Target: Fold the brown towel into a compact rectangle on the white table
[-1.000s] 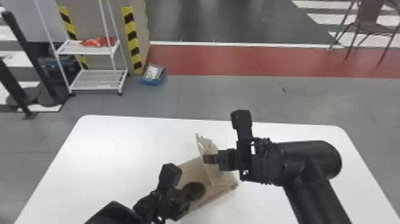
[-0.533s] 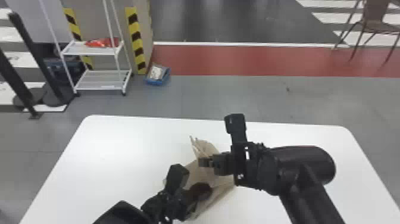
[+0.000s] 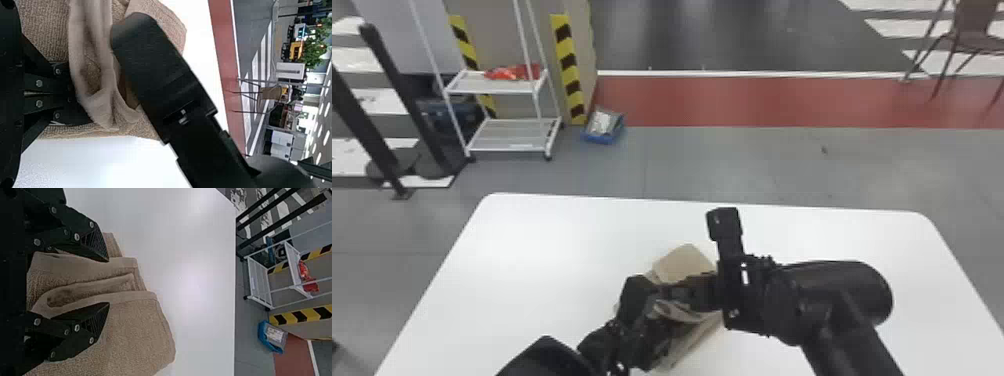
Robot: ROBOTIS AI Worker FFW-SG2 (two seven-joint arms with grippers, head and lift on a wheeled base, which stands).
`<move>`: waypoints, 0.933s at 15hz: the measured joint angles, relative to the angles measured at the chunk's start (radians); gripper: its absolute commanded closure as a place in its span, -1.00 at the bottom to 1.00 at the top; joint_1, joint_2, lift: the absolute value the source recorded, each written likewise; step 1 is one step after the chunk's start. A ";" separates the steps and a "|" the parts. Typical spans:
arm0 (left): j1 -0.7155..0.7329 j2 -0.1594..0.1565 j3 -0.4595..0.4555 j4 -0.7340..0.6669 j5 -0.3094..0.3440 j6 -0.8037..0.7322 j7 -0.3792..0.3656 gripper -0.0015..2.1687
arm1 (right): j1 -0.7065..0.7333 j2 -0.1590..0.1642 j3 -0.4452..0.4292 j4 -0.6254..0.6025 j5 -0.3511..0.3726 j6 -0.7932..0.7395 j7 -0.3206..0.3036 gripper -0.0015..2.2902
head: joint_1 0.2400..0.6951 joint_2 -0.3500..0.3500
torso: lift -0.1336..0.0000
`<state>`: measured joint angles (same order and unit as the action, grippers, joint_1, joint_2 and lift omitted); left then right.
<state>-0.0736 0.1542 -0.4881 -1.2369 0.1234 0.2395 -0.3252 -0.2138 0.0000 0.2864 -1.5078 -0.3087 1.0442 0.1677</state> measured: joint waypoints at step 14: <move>0.177 0.104 0.166 -0.340 -0.064 0.117 0.003 0.60 | 0.281 0.000 -0.116 -0.334 0.068 0.001 -0.002 -0.81 | 1.00 0.17 | 1.00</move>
<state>0.1033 0.2579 -0.3220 -1.5773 0.0596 0.3565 -0.3225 0.0675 0.0000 0.1708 -1.8422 -0.2411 1.0449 0.1662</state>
